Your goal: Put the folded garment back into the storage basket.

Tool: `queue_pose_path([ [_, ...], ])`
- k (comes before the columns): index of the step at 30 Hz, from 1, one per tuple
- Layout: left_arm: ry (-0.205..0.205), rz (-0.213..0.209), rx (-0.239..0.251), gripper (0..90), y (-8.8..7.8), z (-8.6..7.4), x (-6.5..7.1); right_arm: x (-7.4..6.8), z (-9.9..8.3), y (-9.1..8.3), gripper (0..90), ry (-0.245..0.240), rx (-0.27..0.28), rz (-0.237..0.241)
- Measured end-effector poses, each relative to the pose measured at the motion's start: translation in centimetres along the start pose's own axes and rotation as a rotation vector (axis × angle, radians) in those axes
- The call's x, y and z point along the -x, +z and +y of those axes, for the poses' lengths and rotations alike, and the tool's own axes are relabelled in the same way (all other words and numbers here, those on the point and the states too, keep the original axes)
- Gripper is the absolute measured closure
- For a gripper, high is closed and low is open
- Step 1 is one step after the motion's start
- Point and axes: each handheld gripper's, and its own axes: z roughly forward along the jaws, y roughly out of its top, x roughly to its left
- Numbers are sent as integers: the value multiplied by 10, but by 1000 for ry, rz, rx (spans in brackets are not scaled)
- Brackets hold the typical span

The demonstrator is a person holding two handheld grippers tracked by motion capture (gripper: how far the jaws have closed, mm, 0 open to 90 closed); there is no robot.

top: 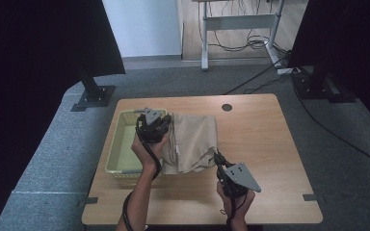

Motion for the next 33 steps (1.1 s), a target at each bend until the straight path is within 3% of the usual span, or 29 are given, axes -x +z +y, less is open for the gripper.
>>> queue_pose_path([
  [14, -16, 27, -2, 886, -8, -2, -18, -12, 3, 12, 869, -6, -4, 23],
  [33, -24, 47, -4, 885, -13, -4, -30, -21, 3, 19, 869, -16, -12, 34],
])
